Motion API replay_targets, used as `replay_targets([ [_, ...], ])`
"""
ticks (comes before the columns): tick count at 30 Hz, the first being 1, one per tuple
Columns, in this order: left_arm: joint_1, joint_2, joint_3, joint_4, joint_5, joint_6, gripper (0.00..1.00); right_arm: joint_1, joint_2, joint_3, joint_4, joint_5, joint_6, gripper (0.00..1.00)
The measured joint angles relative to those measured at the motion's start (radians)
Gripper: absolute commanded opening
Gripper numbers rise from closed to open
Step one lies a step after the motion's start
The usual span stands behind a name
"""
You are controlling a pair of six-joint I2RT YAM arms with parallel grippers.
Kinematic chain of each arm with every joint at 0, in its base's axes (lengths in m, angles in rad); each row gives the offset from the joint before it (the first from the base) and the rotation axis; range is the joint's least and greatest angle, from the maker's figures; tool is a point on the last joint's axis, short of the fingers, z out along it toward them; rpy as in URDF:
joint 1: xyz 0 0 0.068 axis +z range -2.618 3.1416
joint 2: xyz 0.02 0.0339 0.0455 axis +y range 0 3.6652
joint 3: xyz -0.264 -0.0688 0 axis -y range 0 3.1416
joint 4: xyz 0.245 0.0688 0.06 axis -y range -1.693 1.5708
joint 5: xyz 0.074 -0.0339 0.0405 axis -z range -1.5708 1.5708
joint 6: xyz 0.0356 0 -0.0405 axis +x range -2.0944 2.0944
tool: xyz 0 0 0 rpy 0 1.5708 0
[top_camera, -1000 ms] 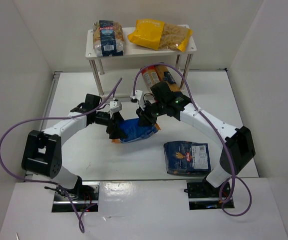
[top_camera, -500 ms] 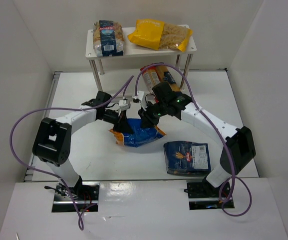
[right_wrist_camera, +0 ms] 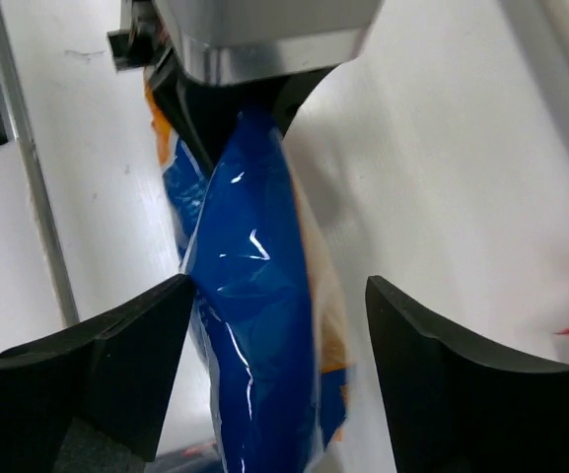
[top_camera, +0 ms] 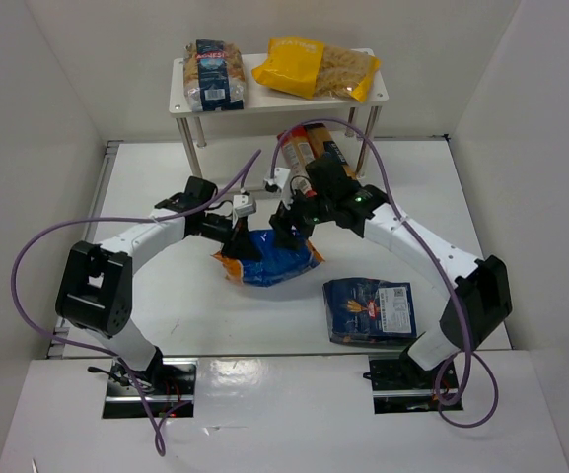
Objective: Place and organize the pasta boxes and bags onto the shelf
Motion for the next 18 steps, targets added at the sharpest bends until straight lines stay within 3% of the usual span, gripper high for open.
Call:
replay_targets([
  [6,0.014,-0.001,-0.028,0.06,-0.005,-0.079,0.0,-0.121,-0.109,-0.038,0.103,0.034,0.018,0.94],
  [11,0.034,-0.022,-0.074,0.132,-0.036,-0.172,0.0,-0.287,-0.248,-0.113,0.143,0.099,0.032,0.98],
  [18,0.035,-0.087,-0.094,0.248,-0.1,-0.34,0.0,-0.42,-0.384,-0.225,0.14,0.154,0.032,0.99],
])
